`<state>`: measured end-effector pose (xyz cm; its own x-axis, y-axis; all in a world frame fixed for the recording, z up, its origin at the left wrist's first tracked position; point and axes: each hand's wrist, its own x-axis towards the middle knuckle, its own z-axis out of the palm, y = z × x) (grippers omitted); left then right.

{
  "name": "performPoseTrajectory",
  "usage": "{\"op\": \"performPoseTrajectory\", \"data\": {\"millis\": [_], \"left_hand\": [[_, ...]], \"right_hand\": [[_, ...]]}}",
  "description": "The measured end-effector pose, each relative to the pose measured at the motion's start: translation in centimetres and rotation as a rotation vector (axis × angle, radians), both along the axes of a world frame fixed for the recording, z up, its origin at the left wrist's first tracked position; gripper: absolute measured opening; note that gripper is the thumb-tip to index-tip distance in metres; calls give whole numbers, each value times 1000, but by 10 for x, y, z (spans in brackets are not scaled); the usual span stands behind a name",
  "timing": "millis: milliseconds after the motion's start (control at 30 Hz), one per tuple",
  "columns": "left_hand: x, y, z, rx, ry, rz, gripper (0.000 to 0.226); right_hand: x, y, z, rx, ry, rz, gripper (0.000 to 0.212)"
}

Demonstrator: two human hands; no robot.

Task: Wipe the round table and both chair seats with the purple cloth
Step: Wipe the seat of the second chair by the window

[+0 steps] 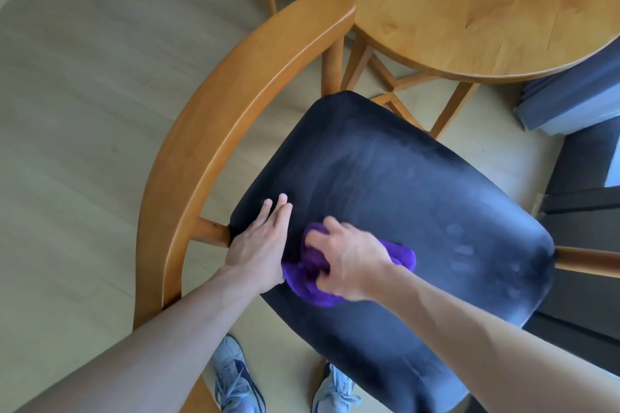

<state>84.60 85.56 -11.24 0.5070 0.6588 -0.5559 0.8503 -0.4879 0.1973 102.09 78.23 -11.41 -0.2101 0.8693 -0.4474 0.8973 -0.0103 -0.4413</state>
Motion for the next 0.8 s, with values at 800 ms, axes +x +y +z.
{"op": "performPoseTrajectory", "data": {"millis": [800], "left_hand": [[2, 0, -4, 143, 85, -18, 130]], "right_hand": [[34, 44, 15, -136, 94, 14, 37]]}}
